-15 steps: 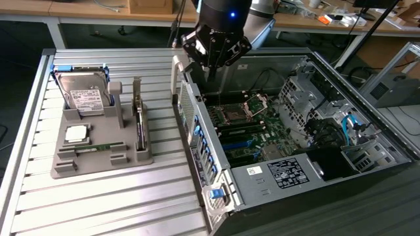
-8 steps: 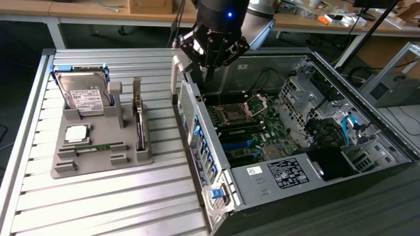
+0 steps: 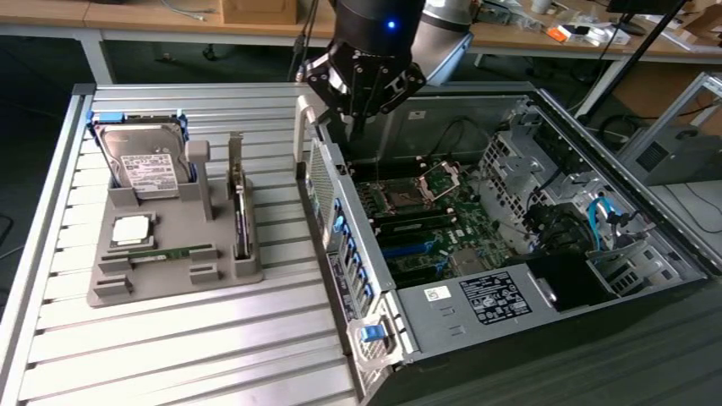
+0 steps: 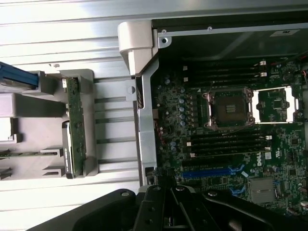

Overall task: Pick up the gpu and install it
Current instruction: 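Reach for the gpu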

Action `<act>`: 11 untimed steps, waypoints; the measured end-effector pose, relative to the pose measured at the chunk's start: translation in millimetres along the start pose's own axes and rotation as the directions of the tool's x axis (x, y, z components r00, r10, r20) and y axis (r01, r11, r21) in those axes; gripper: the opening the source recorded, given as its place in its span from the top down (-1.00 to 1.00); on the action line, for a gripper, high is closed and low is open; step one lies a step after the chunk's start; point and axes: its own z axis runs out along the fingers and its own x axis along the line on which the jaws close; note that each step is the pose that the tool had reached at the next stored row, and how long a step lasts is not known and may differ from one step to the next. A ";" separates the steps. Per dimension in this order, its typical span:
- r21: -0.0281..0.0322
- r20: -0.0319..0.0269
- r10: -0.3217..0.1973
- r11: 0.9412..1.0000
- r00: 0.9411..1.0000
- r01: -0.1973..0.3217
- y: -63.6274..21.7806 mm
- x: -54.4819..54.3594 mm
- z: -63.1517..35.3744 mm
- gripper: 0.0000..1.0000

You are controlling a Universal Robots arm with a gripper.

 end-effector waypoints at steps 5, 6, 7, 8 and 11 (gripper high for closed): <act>0.000 0.000 0.000 1.000 1.000 0.000 -0.2 2.2 0.0 0.79; 0.000 0.000 0.000 1.000 1.000 0.000 -0.2 2.7 0.0 0.79; 0.000 0.000 0.000 1.000 1.000 0.000 -0.2 3.1 -0.1 0.79; 0.000 0.000 0.000 1.000 1.000 0.000 -0.3 3.5 -0.1 0.79; 0.000 0.000 0.000 1.000 1.000 0.000 -0.4 4.7 -0.1 0.79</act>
